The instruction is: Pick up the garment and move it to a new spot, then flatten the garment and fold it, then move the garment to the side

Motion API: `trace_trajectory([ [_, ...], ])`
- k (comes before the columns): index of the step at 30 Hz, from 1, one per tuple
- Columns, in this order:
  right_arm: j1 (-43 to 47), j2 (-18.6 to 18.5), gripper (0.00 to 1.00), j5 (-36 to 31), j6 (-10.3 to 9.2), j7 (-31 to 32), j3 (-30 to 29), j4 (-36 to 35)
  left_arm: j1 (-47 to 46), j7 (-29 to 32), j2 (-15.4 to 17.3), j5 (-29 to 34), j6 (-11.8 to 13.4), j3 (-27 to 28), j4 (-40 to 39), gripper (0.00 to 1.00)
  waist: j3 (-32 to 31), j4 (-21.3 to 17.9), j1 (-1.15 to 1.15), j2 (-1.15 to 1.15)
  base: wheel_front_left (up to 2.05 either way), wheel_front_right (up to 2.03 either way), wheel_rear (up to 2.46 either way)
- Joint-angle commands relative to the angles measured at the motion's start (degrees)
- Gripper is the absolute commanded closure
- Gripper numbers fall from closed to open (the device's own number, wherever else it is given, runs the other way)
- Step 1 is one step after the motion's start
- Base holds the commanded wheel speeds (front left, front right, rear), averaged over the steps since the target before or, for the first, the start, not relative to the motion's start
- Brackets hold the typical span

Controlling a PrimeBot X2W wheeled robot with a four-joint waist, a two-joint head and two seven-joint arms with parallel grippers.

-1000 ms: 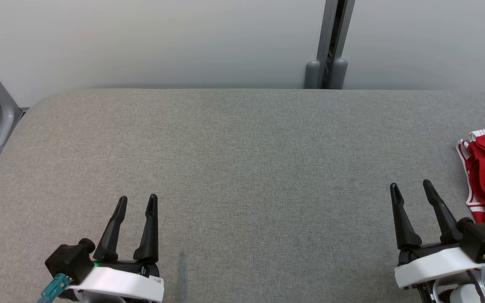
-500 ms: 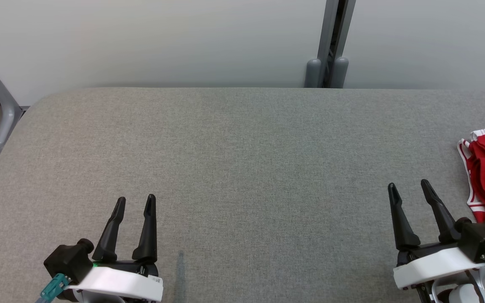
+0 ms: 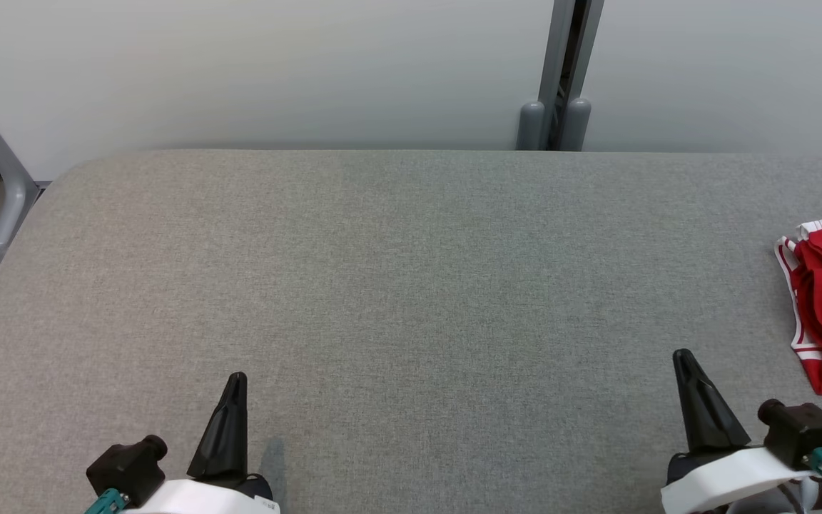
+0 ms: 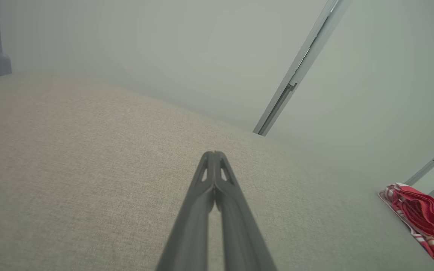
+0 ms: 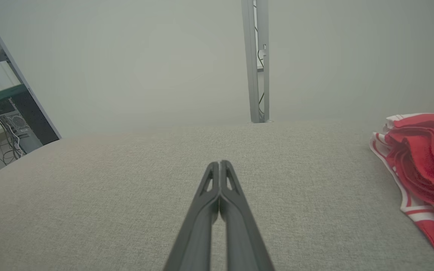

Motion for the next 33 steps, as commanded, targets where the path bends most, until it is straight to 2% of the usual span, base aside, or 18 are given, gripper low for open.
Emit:
trace_trajectory([
  [1, -1.2, -0.4, 1.00, 2.0, 0.00, 0.7, -0.9, -0.9, -1.5, 0.2, 0.1, -1.8, -0.1, 0.1, -0.7, 1.00, 0.0, -0.1, 0.00, 0.00, 0.00, 0.00, 0.00],
  [33, -3.7, 0.2, 1.00, 30.3, 0.00, 11.1, -10.5, 0.2, -9.4, 5.6, 0.3, -27.0, -1.1, -0.1, 4.7, 1.00, -0.6, -1.8, 0.00, 0.00, 0.00, 0.00, 0.00],
])
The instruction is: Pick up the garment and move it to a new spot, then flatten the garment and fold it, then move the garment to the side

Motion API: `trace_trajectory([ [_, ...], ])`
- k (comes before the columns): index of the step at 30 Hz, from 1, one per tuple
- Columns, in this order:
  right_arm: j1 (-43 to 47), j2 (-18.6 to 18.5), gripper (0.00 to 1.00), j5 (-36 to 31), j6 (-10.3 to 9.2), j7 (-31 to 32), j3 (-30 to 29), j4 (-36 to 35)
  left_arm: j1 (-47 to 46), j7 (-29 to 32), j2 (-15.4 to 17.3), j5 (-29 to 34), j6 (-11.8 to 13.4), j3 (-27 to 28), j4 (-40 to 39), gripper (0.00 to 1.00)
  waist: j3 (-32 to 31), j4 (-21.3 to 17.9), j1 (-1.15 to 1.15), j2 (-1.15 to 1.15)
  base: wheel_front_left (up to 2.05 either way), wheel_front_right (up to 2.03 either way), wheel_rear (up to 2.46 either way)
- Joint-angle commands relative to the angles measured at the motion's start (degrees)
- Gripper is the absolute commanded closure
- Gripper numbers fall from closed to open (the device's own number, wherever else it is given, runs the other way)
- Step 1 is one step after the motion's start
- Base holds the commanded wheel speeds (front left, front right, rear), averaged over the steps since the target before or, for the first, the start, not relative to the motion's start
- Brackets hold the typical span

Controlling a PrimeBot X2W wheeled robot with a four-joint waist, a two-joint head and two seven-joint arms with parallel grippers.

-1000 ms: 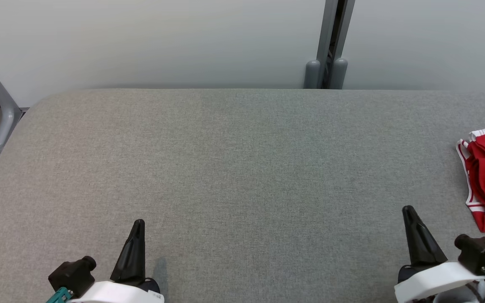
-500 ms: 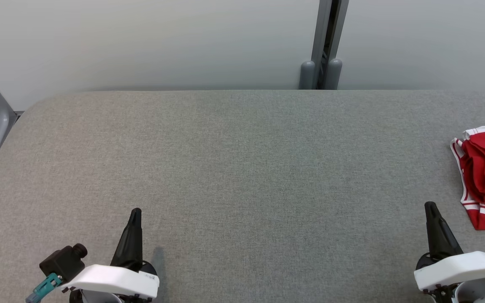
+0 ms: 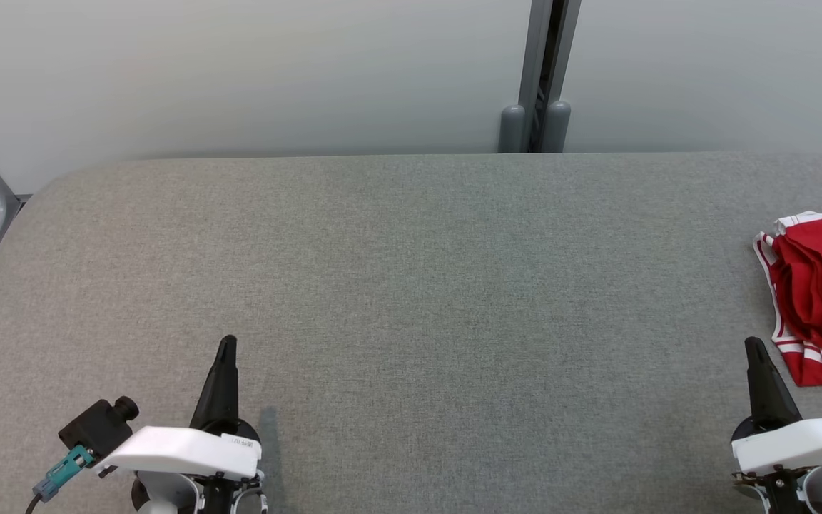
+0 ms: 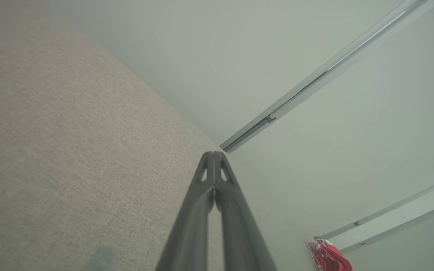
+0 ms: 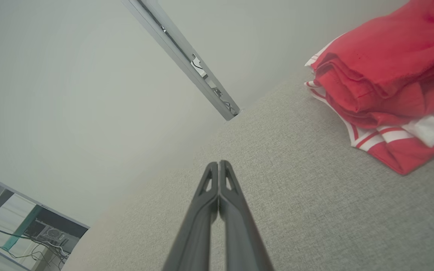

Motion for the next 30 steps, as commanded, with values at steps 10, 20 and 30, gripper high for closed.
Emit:
trace_trajectory([
  [10, -2.1, -0.1, 1.00, 8.1, 0.00, 2.9, -3.0, -0.2, -3.8, 1.5, 0.3, -7.2, -0.5, 0.1, 0.7, 1.00, -0.2, -0.6, 0.00, 0.00, 0.00, 0.00, 0.00],
  [20, -2.6, 0.0, 1.00, 14.5, 0.00, 5.2, -5.1, 0.0, -5.5, 2.8, 0.4, -12.9, -0.8, 0.1, 1.9, 1.00, -0.3, -1.1, 0.00, 0.00, 0.00, 0.00, 0.00],
  [30, -3.2, 0.2, 1.00, 20.3, 0.00, 7.3, -7.1, 0.3, -7.1, 3.9, 0.4, -18.1, -1.0, 0.0, 2.9, 1.00, -0.5, -1.7, 0.00, 0.00, 0.00, 0.00, 0.00],
])
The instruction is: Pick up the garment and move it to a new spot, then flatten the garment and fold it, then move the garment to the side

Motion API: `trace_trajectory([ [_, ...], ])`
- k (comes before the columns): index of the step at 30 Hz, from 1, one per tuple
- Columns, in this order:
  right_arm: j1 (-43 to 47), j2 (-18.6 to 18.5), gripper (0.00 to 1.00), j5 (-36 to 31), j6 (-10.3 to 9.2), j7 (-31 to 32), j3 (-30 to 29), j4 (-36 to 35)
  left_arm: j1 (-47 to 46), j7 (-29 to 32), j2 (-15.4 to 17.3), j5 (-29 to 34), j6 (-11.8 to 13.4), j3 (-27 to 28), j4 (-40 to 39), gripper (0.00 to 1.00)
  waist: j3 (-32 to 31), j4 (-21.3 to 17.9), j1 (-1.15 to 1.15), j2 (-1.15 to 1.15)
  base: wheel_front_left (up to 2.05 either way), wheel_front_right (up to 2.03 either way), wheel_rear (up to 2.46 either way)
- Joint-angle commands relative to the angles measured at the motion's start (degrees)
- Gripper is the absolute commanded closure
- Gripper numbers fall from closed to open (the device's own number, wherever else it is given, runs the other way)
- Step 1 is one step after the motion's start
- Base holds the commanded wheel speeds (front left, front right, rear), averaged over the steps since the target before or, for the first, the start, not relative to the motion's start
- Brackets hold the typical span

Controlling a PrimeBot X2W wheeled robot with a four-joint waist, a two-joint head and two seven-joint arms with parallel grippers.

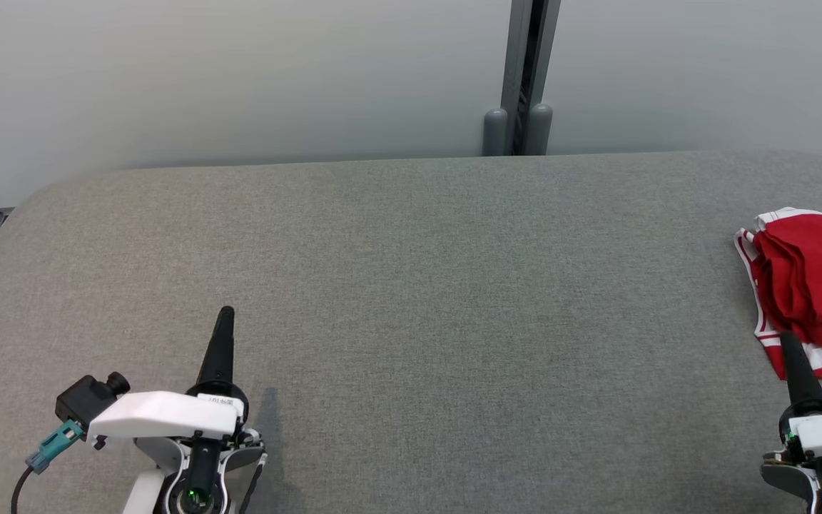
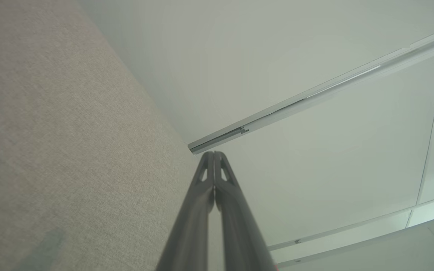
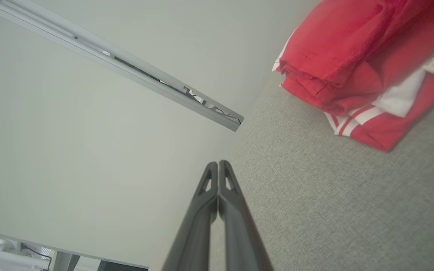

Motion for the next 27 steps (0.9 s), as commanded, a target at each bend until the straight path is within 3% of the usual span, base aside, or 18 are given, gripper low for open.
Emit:
trace_trajectory([
  [1, -1.3, -0.2, 1.00, 1.7, 0.01, 0.6, -0.6, -0.5, -1.9, 0.3, 0.3, -1.4, -0.4, 0.1, -0.2, 1.00, 0.0, -0.1, 0.00, 0.00, 0.00, 0.00, 0.00],
  [27, -2.4, 0.1, 1.00, 14.4, 0.00, 5.3, -5.0, 0.2, -5.2, 2.7, 0.4, -12.8, -0.9, 0.0, 2.2, 1.00, -0.5, -1.5, 0.00, 0.00, 0.00, 0.00, 0.00],
])
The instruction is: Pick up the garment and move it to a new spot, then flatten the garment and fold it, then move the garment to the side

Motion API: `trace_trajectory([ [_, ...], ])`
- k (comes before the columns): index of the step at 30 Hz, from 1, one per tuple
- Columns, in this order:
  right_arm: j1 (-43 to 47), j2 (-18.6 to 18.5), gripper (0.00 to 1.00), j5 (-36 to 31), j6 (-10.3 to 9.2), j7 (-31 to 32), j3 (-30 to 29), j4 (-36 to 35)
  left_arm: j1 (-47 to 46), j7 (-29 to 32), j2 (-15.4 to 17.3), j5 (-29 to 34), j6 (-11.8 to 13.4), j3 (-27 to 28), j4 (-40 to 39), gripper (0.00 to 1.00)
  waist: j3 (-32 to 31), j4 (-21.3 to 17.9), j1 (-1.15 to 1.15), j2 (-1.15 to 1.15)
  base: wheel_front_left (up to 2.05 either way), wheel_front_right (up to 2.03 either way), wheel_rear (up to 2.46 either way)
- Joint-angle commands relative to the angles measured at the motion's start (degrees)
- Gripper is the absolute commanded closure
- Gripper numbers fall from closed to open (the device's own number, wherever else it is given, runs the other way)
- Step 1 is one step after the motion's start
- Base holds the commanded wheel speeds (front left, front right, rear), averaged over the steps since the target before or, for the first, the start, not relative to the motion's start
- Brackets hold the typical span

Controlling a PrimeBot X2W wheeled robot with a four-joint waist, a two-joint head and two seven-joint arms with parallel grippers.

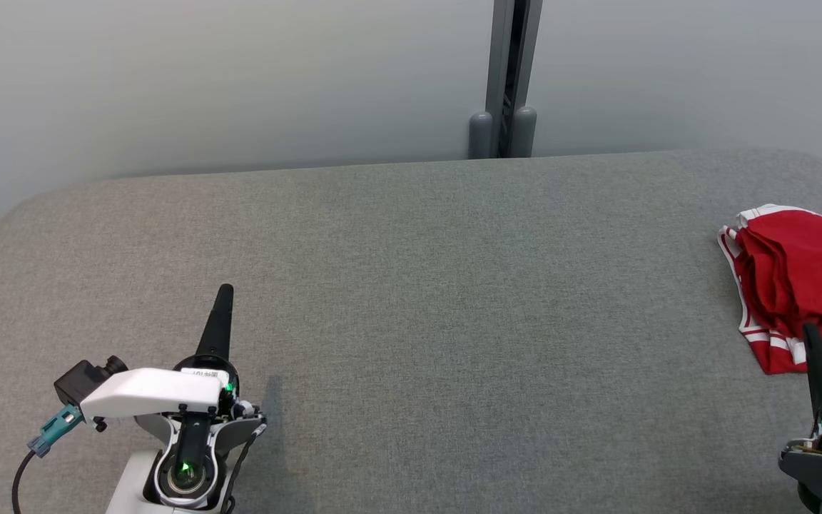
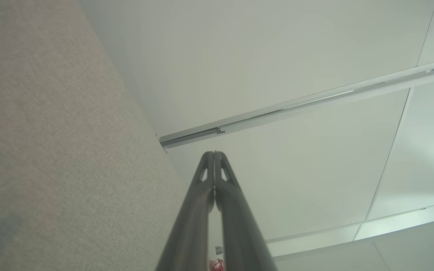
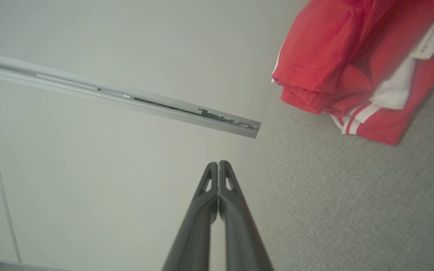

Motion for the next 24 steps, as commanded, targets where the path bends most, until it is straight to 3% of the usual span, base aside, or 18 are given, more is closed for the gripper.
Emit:
trace_trajectory([
  [1, -0.9, -0.2, 1.00, 1.1, 0.00, 0.4, -0.6, -0.2, -1.3, 0.2, 0.4, -1.1, -0.3, 0.1, 0.0, 1.00, 0.0, 0.0, 0.00, 0.00, 0.00, 0.00, 0.00],
  [24, -1.6, 0.0, 1.00, 10.2, 0.00, 3.8, -3.7, 0.3, -3.8, 2.0, 0.4, -9.2, -0.7, 0.0, 1.7, 1.00, -0.4, -1.3, 0.00, 0.00, 0.00, 0.00, 0.00],
])
